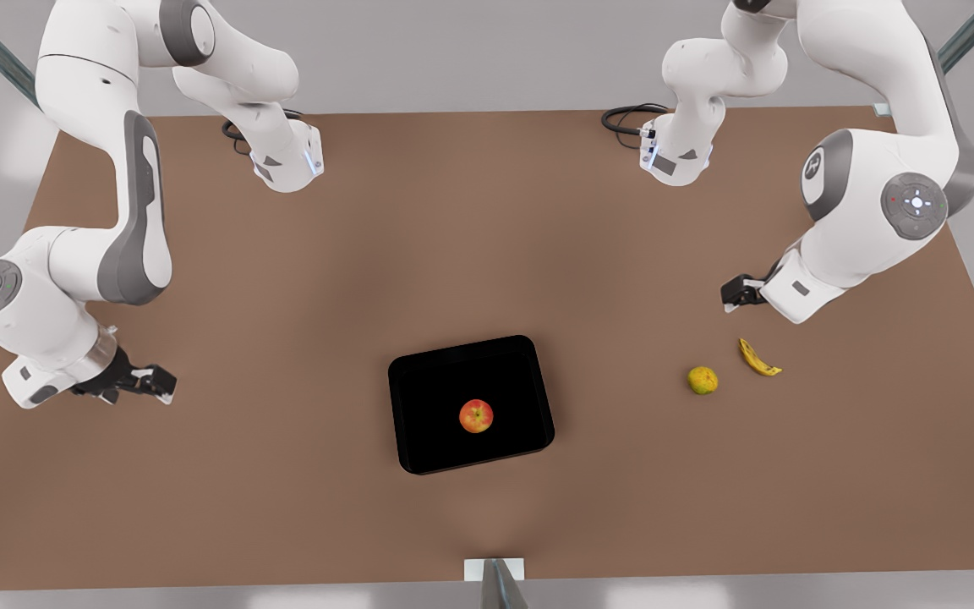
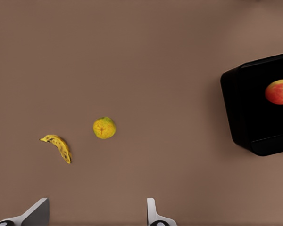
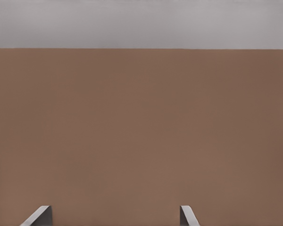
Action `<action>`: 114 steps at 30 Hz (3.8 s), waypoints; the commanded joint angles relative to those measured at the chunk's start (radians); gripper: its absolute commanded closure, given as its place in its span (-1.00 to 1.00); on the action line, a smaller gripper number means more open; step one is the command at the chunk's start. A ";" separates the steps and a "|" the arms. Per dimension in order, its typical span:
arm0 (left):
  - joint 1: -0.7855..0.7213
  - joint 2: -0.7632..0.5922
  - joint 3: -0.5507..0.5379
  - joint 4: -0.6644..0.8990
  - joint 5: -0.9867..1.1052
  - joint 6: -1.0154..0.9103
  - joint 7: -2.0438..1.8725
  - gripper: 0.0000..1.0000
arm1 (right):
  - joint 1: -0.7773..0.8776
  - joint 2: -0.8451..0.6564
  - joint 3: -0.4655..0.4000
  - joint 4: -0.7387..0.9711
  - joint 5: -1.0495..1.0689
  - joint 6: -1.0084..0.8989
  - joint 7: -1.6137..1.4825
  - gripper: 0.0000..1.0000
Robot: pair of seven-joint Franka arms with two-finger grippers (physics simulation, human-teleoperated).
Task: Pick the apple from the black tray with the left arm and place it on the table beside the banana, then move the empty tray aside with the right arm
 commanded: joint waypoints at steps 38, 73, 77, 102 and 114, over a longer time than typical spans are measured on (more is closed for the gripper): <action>-0.609 0.867 0.057 0.592 0.238 0.596 -1.049 -1.00 | 0.005 0.132 0.008 0.177 -0.001 -0.129 -0.040 -1.00; -0.635 1.033 0.102 0.674 0.261 0.791 -1.067 -1.00 | 0.002 0.132 0.005 0.177 -0.001 -0.129 -0.041 -1.00; -0.640 1.044 0.105 0.672 0.273 0.794 -1.067 -1.00 | 0.002 0.132 0.005 0.177 -0.001 -0.129 -0.041 -1.00; -0.638 0.730 0.105 0.445 0.216 0.415 -0.800 -0.62 | 0.005 0.132 0.008 0.177 -0.002 -0.129 -0.040 -1.00; -0.130 0.295 0.111 -0.350 0.135 0.852 0.022 -0.62 | 0.267 0.175 0.238 0.355 0.104 -0.419 0.617 -1.00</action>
